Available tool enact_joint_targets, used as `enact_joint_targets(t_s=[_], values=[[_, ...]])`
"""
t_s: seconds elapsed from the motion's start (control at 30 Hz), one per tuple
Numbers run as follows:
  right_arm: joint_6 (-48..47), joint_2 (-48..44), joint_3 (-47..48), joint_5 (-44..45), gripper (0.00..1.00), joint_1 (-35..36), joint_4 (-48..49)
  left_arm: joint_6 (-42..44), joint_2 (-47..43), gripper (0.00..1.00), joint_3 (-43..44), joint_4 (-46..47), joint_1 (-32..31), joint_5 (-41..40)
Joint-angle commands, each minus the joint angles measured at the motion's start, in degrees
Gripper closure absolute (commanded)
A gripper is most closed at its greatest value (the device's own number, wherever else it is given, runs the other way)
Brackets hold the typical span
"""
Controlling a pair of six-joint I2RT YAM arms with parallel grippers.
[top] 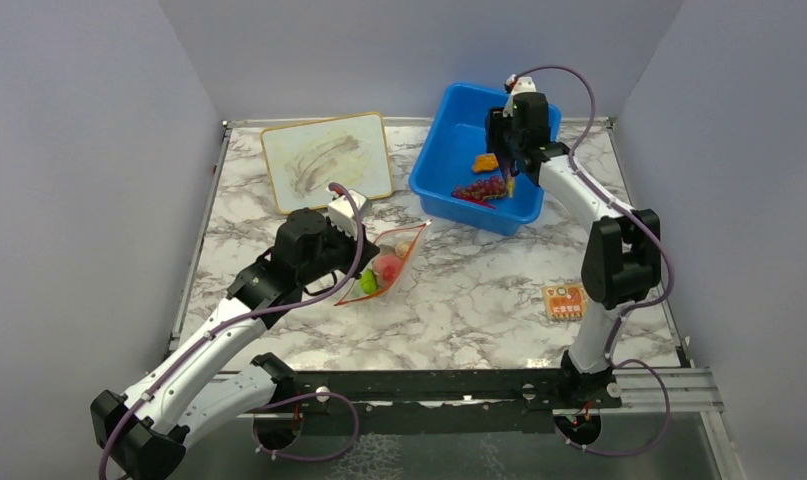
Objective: Place the food in the zip-top bag and seal the zipper
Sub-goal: Pick up the fake vegetable from the bin.
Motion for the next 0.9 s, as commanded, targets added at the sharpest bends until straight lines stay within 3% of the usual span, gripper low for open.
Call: enact_joint_targets(t_s=[0.0,0.27,0.63,0.87], values=[[2.5,-8.5,-4.6,-10.6,0.68,-0.4,8.5,-1.6,-0.2,1.00,-0.7,1.4,0.1,0.6],[3.3,-20.7,-12.1,-24.3,0.68,0.0,15.5,-10.3,-1.4,1.00,-2.8,5.9,0.1,3.2],[9.8,-35.9,-26.4,-41.3,0.68,2.2,30.4,-14.4,0.1,1.00,0.2,6.3,0.1,5.6],[13.9,-42.0,-35.4,-41.5,0.68,8.2,38.2,-17.2,1.7,1.00,1.5,6.6,0.1,7.7]])
